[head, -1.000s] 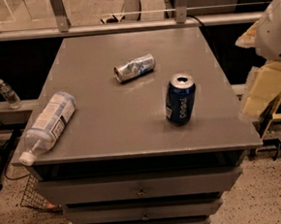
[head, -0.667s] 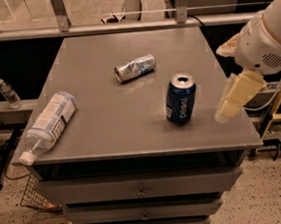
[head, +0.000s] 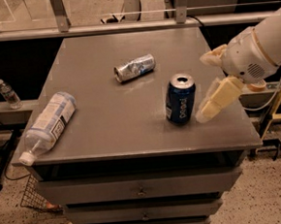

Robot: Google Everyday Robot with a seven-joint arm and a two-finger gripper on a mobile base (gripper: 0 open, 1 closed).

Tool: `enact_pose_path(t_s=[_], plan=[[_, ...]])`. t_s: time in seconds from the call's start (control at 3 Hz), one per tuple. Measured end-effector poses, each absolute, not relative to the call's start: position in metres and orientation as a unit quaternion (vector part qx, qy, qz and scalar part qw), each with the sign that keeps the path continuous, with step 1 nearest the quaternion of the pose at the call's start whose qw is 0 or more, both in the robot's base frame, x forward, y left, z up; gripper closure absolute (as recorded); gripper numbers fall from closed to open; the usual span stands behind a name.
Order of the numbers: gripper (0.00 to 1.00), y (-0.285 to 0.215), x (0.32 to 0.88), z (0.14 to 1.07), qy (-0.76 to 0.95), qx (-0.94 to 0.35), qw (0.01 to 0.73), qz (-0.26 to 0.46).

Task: Move pepsi can near blue plastic bottle

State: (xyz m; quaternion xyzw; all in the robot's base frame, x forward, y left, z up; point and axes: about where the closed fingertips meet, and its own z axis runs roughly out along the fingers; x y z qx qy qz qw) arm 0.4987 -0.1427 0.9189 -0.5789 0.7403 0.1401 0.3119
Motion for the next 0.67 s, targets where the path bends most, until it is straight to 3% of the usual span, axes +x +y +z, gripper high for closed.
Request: enact_pose_path(t_s=[0.67], plan=[[0.00, -0.1290, 0.5044, 0.9077, 0.737, -0.579, 0.306, 0.168]])
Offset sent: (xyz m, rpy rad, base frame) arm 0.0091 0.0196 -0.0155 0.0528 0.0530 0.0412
